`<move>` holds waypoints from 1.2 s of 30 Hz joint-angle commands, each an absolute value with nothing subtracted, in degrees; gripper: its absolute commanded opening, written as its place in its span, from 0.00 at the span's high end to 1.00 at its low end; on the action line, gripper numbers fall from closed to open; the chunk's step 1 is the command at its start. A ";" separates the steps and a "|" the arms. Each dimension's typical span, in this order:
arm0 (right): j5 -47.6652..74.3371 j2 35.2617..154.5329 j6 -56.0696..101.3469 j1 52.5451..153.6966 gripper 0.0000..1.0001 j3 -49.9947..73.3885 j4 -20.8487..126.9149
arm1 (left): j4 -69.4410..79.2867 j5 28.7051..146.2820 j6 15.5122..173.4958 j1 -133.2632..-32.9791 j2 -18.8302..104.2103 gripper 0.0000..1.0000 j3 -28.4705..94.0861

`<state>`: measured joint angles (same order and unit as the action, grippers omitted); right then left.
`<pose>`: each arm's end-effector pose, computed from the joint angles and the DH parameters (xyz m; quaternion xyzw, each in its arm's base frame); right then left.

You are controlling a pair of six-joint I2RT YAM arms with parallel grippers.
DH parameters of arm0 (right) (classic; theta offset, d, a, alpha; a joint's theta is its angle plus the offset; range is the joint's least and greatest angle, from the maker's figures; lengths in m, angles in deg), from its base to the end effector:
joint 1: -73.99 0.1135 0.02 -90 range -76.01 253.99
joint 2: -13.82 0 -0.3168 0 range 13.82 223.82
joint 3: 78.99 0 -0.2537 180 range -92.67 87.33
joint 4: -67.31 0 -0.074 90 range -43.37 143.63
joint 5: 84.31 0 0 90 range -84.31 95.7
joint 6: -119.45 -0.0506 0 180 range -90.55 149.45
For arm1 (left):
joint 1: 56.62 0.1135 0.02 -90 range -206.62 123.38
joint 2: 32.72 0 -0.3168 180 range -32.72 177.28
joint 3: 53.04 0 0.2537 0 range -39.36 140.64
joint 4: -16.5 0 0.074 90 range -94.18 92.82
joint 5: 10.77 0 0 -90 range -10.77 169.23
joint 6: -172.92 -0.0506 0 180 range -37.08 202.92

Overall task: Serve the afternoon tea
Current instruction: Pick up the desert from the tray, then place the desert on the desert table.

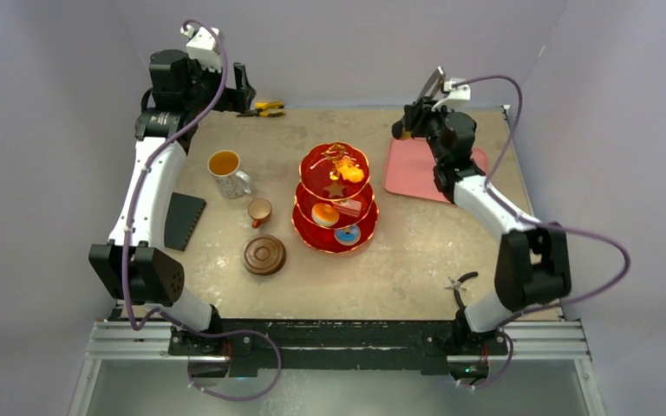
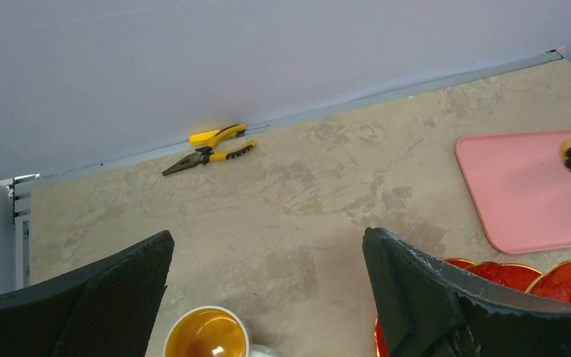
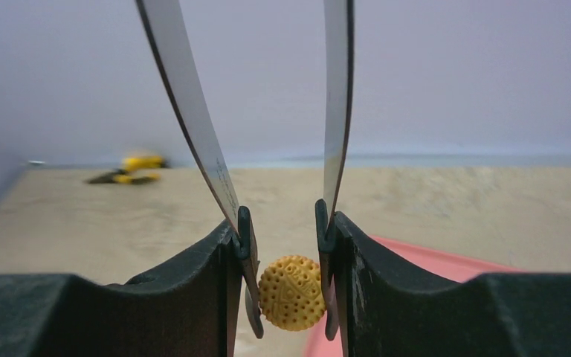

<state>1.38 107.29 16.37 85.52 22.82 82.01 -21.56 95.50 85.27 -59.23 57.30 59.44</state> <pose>0.4009 0.0779 0.3616 0.0361 0.7098 0.1237 0.6926 0.3716 -0.0311 0.4943 0.0873 0.7883 -0.1385 0.5931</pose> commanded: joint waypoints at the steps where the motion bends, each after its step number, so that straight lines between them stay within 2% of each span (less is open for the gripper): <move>1: 5.36 97.43 12.17 88.31 0.64 29.42 84.41 | -18.72 96.14 85.31 -58.69 55.44 0.01 60.11; 5: 9.18 90.72 8.52 90.19 0.64 34.90 84.43 | -18.54 96.37 85.54 -58.65 55.44 0.01 60.05; 13: 15.40 85.55 5.14 91.39 0.64 39.39 84.07 | -18.45 96.72 85.99 -58.64 55.37 0.01 59.76; 27: 21.80 86.24 2.63 93.51 0.63 40.61 85.75 | -18.49 97.07 86.28 -58.65 55.44 0.01 60.30; 36: 22.13 88.35 2.17 94.67 0.54 40.14 85.82 | -18.54 96.94 86.24 -58.69 55.61 0.01 60.59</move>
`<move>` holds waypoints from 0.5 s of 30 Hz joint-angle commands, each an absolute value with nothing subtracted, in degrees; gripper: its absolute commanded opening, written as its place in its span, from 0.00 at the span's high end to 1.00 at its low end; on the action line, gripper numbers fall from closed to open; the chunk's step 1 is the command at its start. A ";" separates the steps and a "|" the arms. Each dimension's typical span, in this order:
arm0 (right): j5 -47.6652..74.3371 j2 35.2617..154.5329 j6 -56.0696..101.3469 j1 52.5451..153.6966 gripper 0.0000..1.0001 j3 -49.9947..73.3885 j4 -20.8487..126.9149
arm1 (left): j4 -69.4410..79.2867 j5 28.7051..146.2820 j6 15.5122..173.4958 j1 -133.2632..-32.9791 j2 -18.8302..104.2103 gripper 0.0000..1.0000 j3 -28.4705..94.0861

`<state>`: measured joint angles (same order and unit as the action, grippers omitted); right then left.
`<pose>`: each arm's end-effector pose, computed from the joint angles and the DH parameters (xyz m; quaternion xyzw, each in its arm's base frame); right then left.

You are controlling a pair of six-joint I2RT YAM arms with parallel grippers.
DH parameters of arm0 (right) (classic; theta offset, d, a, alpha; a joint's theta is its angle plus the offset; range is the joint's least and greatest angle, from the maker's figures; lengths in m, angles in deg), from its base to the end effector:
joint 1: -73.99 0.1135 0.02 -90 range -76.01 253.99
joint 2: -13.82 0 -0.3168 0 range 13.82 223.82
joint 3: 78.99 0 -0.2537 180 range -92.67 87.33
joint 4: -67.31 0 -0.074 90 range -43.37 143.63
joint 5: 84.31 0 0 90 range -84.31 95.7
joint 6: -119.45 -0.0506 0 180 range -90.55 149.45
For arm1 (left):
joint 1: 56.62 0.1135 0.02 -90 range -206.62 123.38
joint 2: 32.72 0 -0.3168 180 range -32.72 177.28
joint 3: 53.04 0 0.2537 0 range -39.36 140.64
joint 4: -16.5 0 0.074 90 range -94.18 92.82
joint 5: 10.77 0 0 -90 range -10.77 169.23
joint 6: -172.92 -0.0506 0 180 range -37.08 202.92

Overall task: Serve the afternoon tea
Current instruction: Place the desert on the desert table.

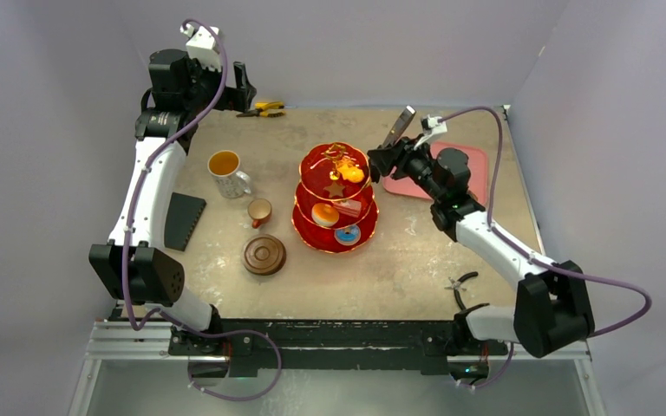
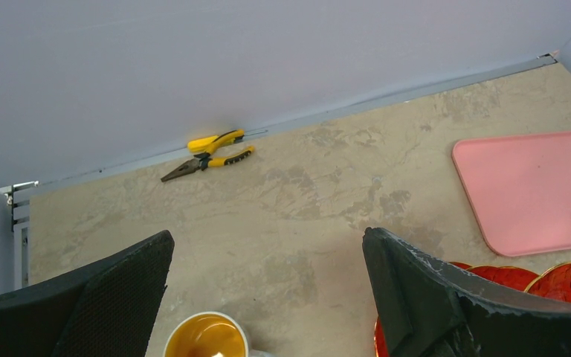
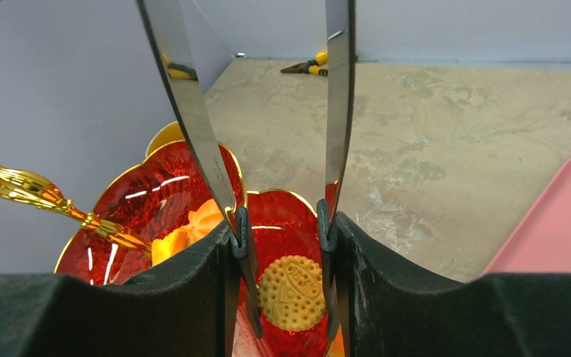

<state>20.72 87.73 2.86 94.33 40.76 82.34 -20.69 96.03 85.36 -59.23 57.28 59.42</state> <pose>0.2782 0.1171 0.3609 -0.0557 0.6967 0.3663 0.6143 0.3718 -0.0316 0.4961 0.0904 0.7833 -0.1422 0.5984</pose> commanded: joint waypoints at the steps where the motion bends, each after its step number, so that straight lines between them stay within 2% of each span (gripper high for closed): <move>1: 22.13 88.49 2.06 94.72 0.52 40.09 85.75 | -18.48 97.01 86.31 -58.65 55.66 0.01 60.62; 6: 21.21 88.74 2.27 94.76 0.45 40.14 85.02 | -18.64 96.94 86.14 -58.64 55.53 0.01 60.70; 15: 20.73 88.07 3.53 94.70 0.45 39.02 82.88 | -18.89 96.83 86.09 -58.64 55.53 0.01 61.04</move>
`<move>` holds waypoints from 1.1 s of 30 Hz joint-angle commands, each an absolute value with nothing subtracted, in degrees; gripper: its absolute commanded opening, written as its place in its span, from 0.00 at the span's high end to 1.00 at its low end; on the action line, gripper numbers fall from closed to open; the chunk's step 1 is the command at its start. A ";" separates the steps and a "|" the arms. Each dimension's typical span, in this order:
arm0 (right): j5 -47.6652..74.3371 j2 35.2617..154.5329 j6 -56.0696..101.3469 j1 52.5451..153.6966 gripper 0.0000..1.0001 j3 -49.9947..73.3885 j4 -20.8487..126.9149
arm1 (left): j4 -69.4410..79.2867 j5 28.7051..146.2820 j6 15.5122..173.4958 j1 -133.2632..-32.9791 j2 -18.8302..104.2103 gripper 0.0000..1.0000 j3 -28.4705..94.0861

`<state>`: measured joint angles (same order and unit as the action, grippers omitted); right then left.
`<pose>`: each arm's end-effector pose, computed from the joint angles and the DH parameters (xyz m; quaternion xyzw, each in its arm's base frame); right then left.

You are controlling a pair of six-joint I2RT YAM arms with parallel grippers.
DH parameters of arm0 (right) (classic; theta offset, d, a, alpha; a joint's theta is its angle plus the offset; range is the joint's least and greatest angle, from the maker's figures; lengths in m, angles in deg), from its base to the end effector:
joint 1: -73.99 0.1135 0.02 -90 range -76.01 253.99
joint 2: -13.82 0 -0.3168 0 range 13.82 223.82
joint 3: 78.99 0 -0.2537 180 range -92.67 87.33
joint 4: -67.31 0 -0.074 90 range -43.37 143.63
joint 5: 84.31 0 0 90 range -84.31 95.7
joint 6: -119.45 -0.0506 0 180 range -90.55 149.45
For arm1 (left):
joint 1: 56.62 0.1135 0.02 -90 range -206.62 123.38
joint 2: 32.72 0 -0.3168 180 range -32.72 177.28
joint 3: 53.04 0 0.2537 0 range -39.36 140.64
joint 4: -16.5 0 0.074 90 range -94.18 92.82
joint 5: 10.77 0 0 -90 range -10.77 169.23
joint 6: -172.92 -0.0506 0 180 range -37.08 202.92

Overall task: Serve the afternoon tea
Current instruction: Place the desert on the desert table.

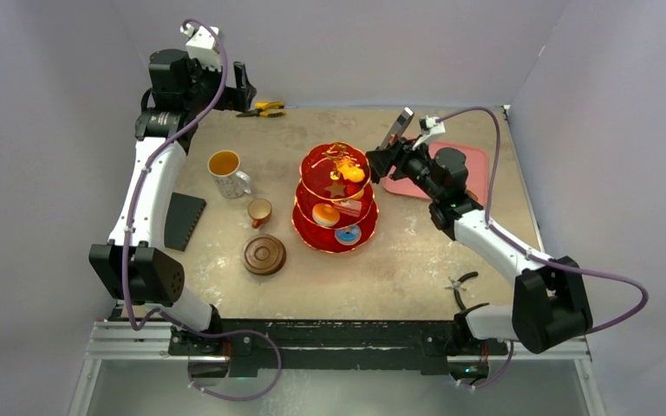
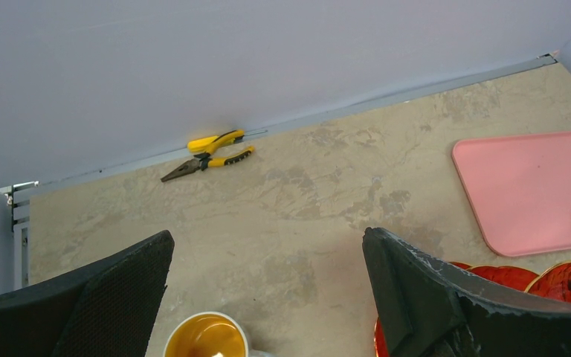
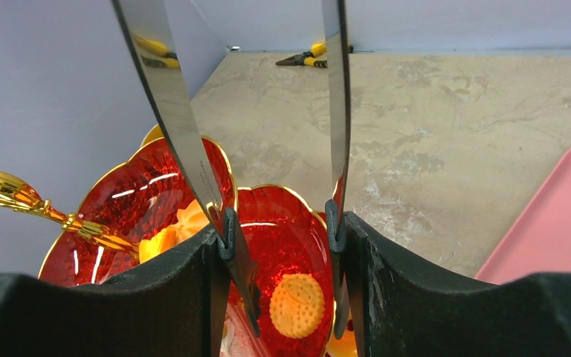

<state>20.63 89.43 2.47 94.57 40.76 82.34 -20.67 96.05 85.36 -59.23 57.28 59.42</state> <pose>0.2845 0.1208 0.3525 -0.0523 0.7071 0.3663 0.6026 0.3718 -0.0316 0.4961 0.0905 0.7832 -0.1423 0.5985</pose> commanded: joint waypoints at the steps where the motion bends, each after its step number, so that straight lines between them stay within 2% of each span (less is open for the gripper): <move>1: 20.98 87.74 3.60 94.69 0.46 38.91 82.06 | -18.89 96.89 86.13 -58.64 55.53 0.01 61.04; 7: 15.61 83.71 4.57 93.12 0.48 39.12 77.38 | -18.88 96.95 86.00 -58.64 55.61 0.01 61.09; 15: 16.02 79.57 2.84 83.68 0.49 41.05 76.13 | -18.83 97.01 86.04 -58.64 55.75 0.01 61.26; 21: 2.63 79.01 6.59 78.65 0.48 43.29 71.22 | -18.88 97.25 86.14 -58.66 55.72 0.01 61.44; 29: -7.85 84.63 7.16 74.60 0.54 45.48 74.70 | -17.99 98.27 87.03 -58.64 56.21 0.01 61.01; 33: -12.61 86.90 7.34 74.23 0.53 45.31 76.60 | -17.88 98.42 87.04 -58.64 56.14 0.01 61.02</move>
